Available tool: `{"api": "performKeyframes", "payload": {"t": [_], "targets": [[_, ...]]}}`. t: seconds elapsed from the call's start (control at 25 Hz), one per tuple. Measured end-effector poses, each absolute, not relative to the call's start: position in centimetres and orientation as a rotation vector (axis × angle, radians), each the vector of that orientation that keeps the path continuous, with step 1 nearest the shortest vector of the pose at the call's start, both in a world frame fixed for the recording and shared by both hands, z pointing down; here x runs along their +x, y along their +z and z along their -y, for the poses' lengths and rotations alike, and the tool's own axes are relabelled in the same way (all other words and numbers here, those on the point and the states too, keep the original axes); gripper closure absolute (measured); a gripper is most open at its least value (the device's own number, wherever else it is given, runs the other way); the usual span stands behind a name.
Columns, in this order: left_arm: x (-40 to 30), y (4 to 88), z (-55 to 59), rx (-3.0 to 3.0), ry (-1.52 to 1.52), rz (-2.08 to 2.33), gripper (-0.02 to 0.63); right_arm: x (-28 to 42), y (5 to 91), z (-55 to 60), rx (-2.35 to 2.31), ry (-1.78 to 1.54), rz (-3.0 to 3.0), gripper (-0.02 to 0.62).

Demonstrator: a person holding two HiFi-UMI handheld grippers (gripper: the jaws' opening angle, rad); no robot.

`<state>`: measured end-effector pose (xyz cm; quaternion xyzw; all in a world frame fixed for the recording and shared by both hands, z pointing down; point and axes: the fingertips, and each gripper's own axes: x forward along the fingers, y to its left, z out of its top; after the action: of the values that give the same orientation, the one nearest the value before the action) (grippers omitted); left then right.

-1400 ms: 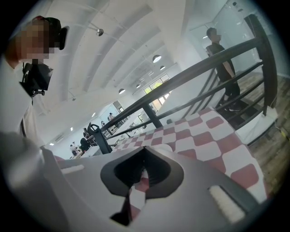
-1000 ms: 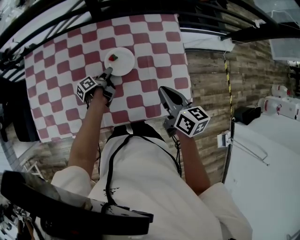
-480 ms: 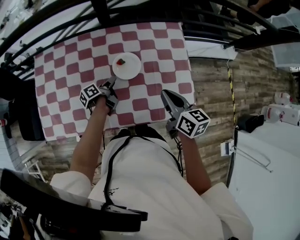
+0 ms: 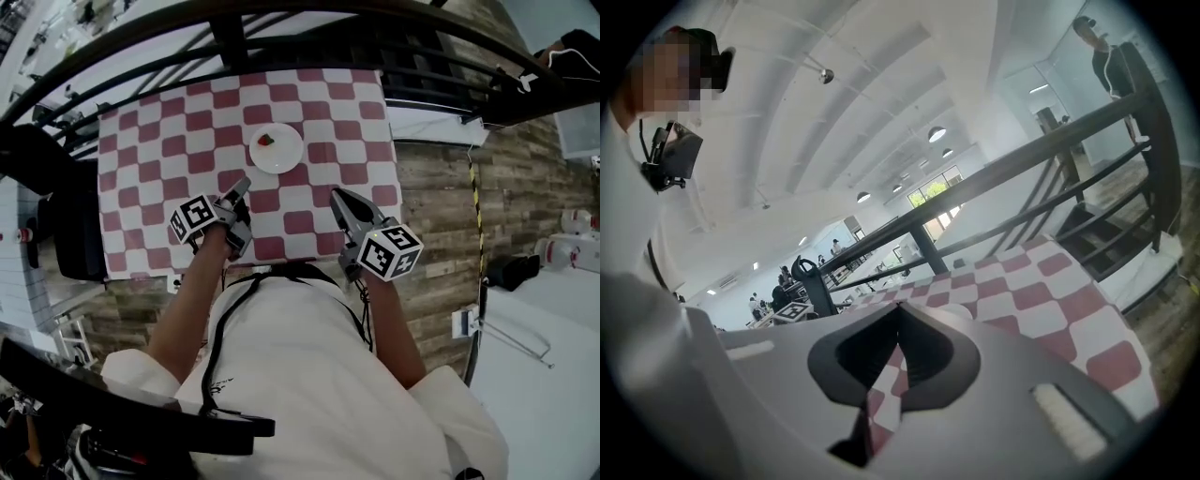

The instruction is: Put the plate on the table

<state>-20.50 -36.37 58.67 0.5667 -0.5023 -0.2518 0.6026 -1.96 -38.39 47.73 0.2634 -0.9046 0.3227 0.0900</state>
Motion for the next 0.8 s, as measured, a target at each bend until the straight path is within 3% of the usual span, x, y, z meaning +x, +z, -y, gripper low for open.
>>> {"api": "performKeyframes", "payload": {"t": [0.2, 0.8], "targets": [[-20.6, 54.8, 34.9, 1.429, -0.556, 1.199, 0.603, -2.4, 47.1, 38.4, 0.777, 0.947, 2.721, 0.588], [-20.7, 45.3, 32.4, 1.849, -0.346, 1.402, 0.601, -3.2, 44.2, 37.1, 0.725, 0.923, 2.800, 0.589]]}}
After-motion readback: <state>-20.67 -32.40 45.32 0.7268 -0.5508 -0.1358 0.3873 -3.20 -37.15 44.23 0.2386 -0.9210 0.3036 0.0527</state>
